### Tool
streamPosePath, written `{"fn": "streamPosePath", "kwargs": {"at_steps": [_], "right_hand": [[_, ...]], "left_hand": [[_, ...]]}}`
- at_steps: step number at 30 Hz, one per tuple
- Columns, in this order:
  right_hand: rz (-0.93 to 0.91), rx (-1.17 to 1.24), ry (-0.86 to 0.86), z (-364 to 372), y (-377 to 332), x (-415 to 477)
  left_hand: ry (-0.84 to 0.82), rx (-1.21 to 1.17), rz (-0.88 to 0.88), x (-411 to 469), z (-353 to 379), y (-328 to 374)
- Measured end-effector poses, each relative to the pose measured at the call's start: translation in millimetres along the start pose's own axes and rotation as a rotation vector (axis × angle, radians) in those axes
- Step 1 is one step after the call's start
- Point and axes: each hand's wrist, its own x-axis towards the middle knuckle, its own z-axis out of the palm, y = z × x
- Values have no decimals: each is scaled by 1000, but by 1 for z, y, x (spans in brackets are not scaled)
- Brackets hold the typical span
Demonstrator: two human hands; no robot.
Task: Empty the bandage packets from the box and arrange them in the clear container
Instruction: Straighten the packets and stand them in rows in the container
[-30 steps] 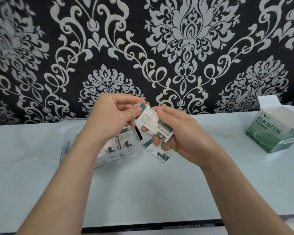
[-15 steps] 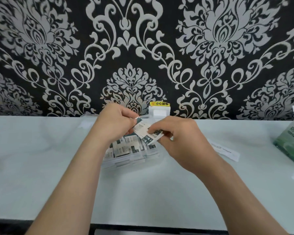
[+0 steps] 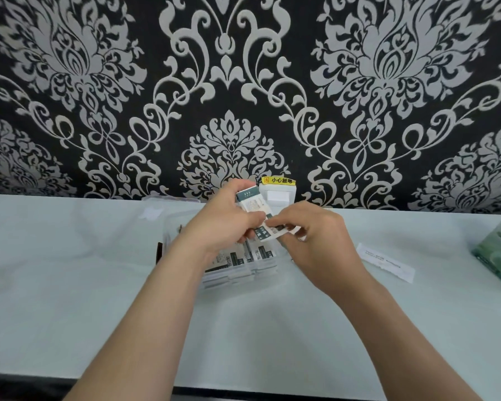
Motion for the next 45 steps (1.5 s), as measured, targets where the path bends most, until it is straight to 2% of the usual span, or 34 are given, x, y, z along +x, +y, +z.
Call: {"fn": "streamPosePath", "kwargs": {"at_steps": [3,9,17,21,27,29,31,34,37,40,43,45], "right_hand": [[77,-12,-40,-3,3,-1],[224,14,-31,-9,5,-1],[284,-3,-17,-8,8,-1],[348,-82,-66,-14,15,-1],[564,-339,-184,-36,36,-7],[665,-433,-271,-48,46,-9],[774,-499,-374,-59,56,-14],[865,-513,-403,-65,66,-22],[862,-538,-364,-67,72,-26],[816,-541,-339,-74,76,-30],[834,-470,-351,-83,78,-34],[863,-417,-354,-88,78,-34]], "left_hand": [[40,126,-3,3,-5,-4],[-64,366,-48,7,1,-13],[-62,466,-50,21,16,-24],[26,562,-42,19,17,-23],[192,791,38,5,21,-9],[294,784,141,-3,21,3],[361,675,293,-14,26,20],[268,595,471,-34,56,37],[10,794,555,-39,107,25],[-162,1072,361,-19,136,3],[-166,1159,164,4,144,-2],[-132,1146,162,12,152,2]]}}
